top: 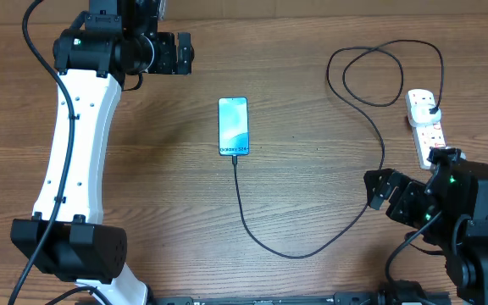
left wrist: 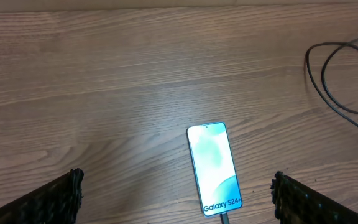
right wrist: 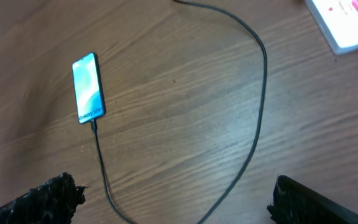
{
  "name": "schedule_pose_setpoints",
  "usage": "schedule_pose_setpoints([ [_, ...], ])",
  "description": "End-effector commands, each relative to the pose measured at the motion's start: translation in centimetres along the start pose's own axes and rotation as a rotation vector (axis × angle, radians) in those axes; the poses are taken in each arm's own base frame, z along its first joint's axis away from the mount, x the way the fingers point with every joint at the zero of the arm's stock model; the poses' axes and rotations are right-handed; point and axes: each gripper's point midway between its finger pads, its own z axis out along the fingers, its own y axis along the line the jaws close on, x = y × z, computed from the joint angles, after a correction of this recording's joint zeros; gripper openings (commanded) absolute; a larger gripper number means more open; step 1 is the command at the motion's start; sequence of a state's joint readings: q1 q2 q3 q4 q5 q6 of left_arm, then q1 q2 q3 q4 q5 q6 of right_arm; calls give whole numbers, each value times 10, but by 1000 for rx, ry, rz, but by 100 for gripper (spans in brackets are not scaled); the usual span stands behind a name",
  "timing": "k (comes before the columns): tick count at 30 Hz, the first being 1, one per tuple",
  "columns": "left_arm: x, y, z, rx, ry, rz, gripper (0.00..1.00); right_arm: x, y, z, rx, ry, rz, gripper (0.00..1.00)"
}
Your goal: Plug charger to phone and switch on socket
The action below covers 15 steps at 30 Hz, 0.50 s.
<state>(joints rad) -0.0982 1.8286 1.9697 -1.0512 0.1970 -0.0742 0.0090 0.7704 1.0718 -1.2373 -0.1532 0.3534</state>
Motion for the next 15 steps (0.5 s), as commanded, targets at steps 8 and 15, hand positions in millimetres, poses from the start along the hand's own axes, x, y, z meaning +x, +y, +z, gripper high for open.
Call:
schedule_pose_setpoints([
  [8,1,0,0,-4,1,17,100,-1,8,-12,-110,-223,-159,100],
  [15,1,0,0,-4,1,17,100,-3,11,-33,-153,-402,-263,100],
])
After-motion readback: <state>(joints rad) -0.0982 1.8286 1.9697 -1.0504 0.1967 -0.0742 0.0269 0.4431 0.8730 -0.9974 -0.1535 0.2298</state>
